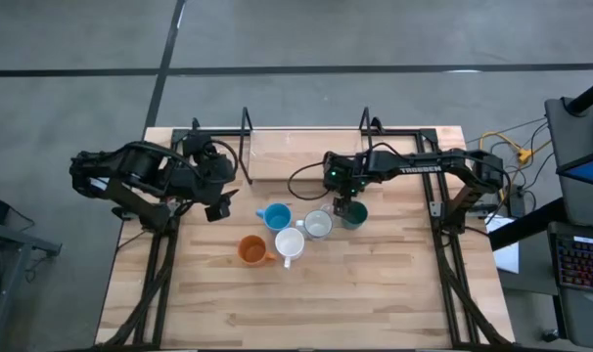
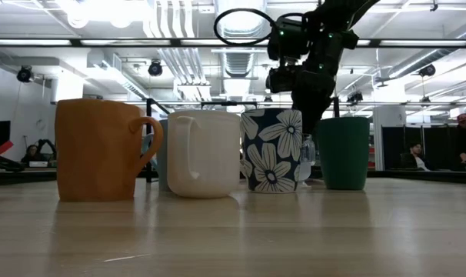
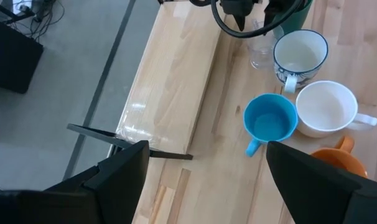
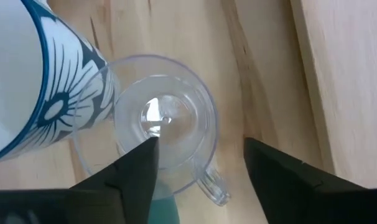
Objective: Stack small to large cups/mugs on shelf
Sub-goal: Put the transparent mug on the shelf
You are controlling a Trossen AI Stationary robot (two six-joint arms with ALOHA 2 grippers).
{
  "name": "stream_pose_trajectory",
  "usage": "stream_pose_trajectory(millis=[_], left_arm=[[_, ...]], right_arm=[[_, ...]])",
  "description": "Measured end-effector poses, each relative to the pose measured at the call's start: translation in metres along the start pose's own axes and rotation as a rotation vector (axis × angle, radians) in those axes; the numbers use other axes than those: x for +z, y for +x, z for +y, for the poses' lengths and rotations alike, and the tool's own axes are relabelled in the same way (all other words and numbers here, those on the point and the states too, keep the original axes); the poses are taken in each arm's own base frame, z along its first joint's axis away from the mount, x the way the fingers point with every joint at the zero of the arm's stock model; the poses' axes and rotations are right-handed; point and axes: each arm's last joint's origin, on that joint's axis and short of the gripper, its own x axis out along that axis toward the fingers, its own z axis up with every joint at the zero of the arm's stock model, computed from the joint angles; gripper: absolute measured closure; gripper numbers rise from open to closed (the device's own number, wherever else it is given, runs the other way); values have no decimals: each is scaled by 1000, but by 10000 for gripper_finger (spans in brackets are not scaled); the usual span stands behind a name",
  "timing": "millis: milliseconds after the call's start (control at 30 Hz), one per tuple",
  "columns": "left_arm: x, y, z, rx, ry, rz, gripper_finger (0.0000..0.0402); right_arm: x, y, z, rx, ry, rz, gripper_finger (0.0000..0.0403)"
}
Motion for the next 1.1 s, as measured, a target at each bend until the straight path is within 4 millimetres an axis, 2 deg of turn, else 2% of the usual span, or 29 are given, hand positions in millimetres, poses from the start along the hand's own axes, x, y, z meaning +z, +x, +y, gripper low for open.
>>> stream_pose_trajectory(millis=[100, 333, 467, 833, 1100], left_arm=[[0, 0, 0, 0, 0, 0, 91], [0, 0, 0, 0, -2, 0, 91], [0, 0, 0, 0, -16, 0, 91], [0, 0, 0, 0, -24, 0, 91], [0, 0, 0, 0, -24, 0, 91]], right_arm=[[0, 6, -1, 34, 6, 17, 213], [3, 20, -2, 84, 8, 56, 325], [6, 20, -3, 84, 14, 78, 385], [17, 0, 0, 81, -1, 90, 394], [34, -39, -1, -36, -74, 121, 394]])
